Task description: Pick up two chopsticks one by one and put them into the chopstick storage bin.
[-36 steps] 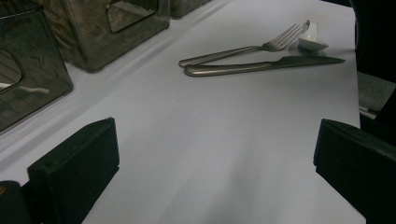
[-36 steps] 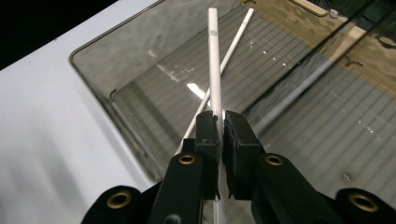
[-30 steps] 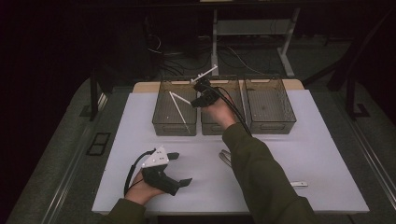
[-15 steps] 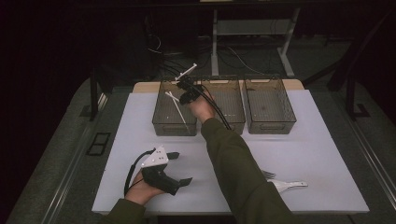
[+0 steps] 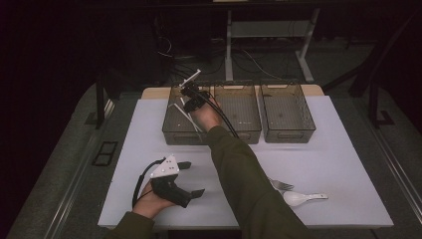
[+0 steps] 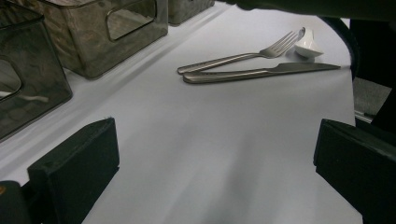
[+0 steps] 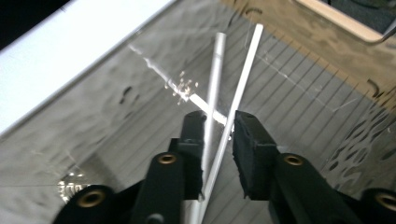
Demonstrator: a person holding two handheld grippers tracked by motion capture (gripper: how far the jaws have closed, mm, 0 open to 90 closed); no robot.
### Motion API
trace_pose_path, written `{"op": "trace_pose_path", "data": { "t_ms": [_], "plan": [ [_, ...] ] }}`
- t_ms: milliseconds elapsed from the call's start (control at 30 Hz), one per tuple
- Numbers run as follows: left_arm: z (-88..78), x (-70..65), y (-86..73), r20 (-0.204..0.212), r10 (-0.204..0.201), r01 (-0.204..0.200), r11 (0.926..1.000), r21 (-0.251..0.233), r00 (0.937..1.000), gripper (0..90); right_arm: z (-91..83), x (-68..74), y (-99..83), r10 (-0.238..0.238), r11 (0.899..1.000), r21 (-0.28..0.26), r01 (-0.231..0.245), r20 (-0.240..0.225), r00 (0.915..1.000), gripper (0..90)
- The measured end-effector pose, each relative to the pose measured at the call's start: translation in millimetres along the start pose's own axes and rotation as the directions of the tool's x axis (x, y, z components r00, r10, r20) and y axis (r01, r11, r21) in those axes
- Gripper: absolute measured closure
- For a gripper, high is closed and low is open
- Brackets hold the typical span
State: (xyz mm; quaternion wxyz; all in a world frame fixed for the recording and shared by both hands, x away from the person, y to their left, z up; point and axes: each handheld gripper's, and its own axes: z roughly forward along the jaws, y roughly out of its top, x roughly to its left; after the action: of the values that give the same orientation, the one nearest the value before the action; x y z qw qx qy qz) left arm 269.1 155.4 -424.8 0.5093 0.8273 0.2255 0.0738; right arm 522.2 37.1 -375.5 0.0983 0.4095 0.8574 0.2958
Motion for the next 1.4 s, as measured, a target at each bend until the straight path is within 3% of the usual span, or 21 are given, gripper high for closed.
{"op": "trace_pose_path", "data": {
  "t_ms": [267,500,867,1400],
  "plan": [
    [0.3,-0.7,-0.2,-0.005,-0.001,0.001,1.0,0.002,1.0,0.0,-31.8,-9.0,-8.9,-0.017,0.998,-0.064,0.009,-0.122,0.9924,49.1],
    [1.2,-1.8,-0.8,-0.007,0.008,-0.008,0.9999,0.014,0.9999,0.0,-66.6,-18.3,-37.2,-0.099,0.99,-0.12,0.08,-0.167,0.9809,39.7],
    [2.1,-0.7,-1.9,-0.021,0.016,-0.015,0.9993,0.034,0.9996,0.0,-114.8,-47.4,-87.0,-0.142,0.977,-0.186,0.101,-0.222,0.9646,34.5],
    [1.6,-0.1,-3.6,-0.035,-0.002,0.003,0.9991,0.041,0.9994,0.0,-150.7,-68.8,-138.6,-0.164,0.964,-0.245,0.103,-0.243,0.9562,33.9]
  ]
}}
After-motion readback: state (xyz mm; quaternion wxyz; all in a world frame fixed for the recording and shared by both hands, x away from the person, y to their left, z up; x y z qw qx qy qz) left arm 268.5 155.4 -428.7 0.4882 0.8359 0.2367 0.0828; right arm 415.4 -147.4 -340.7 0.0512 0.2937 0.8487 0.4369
